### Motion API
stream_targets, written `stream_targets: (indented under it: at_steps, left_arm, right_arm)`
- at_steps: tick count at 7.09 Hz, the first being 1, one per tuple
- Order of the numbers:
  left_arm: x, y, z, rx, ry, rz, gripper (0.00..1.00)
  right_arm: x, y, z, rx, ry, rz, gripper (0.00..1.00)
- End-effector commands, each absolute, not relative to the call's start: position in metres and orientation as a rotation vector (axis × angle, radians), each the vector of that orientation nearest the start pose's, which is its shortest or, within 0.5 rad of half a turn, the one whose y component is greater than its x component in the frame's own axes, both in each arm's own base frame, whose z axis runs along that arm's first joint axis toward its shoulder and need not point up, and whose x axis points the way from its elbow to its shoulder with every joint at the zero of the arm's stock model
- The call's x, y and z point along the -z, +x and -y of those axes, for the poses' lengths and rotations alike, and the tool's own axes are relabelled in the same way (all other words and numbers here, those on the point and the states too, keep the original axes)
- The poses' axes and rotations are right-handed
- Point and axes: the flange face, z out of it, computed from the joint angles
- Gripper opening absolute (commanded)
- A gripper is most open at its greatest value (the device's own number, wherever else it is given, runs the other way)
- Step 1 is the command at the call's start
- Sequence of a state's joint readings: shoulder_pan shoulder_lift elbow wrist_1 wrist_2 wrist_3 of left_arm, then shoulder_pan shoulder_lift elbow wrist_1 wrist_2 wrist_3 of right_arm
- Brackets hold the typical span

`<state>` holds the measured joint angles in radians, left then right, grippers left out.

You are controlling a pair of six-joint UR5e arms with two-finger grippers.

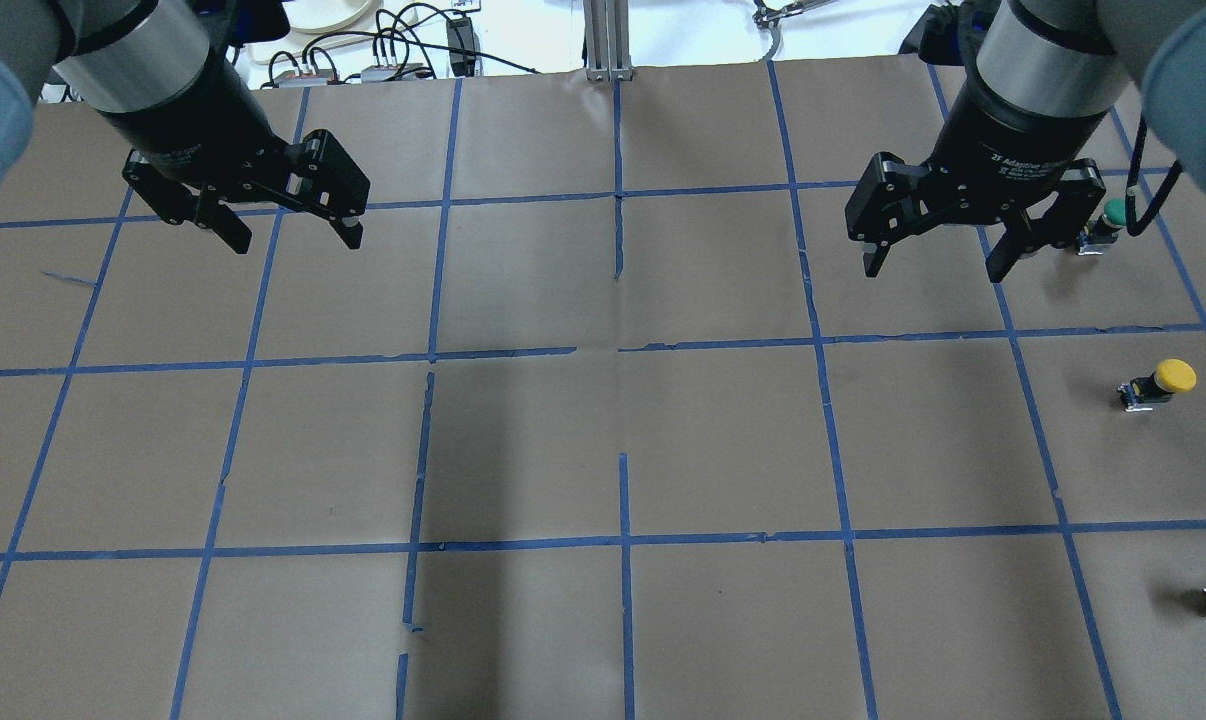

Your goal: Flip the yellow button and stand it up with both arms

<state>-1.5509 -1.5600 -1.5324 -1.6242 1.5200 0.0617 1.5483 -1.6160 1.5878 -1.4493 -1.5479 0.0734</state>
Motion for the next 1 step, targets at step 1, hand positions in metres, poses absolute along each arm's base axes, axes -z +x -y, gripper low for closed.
stream_targets:
  at_steps: [1]
  left_arm:
    - [-0.5076, -0.1272, 0.4861, 0.0, 0.075, -3.176, 1.0]
  right_arm:
    - [-0.4908, 0.1254, 0.4656, -0.144, 0.152, -3.109, 1.0]
